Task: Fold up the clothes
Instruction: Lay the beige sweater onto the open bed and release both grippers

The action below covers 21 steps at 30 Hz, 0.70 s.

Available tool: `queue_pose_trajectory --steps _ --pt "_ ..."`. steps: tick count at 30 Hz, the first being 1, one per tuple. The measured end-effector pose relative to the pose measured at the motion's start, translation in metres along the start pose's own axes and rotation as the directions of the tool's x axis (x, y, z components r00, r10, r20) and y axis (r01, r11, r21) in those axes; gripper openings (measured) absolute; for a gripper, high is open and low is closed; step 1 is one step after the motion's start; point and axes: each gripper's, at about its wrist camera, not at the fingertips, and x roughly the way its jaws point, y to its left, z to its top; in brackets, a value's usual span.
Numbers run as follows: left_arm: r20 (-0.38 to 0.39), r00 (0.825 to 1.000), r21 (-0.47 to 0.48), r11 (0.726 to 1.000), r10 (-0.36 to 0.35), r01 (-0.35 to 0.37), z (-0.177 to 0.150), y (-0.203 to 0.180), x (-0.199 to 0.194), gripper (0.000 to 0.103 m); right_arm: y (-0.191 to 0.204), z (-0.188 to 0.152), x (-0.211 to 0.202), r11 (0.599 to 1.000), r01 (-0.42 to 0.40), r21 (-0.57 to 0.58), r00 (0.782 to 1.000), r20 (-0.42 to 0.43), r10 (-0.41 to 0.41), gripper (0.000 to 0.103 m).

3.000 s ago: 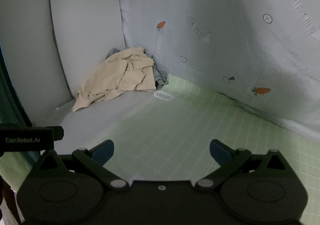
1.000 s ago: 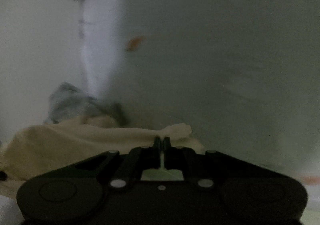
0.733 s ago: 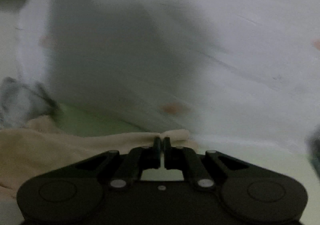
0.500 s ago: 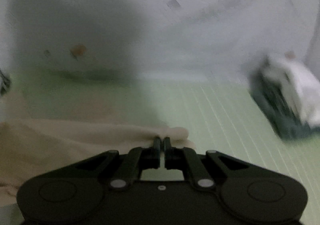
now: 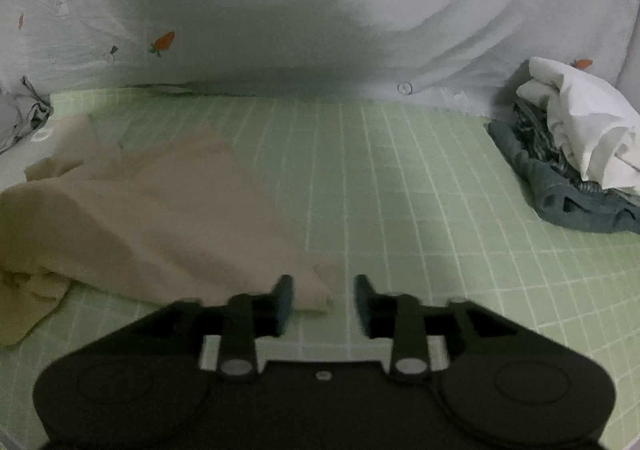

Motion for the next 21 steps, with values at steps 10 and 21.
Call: queue_pose_trajectory --steps 10,21 --pt "-0.04 0.997 -0.174 0.982 0.063 -0.069 -0.005 0.045 0.006 0.066 0.043 0.011 0.012 0.994 -0.068 -0.08 0.998 -0.002 0.068 0.073" --pt "-0.166 0.983 -0.249 0.968 -0.08 0.037 0.037 0.101 0.074 0.067 0.118 0.026 0.052 0.97 -0.244 0.015 0.956 -0.163 0.243 0.074"
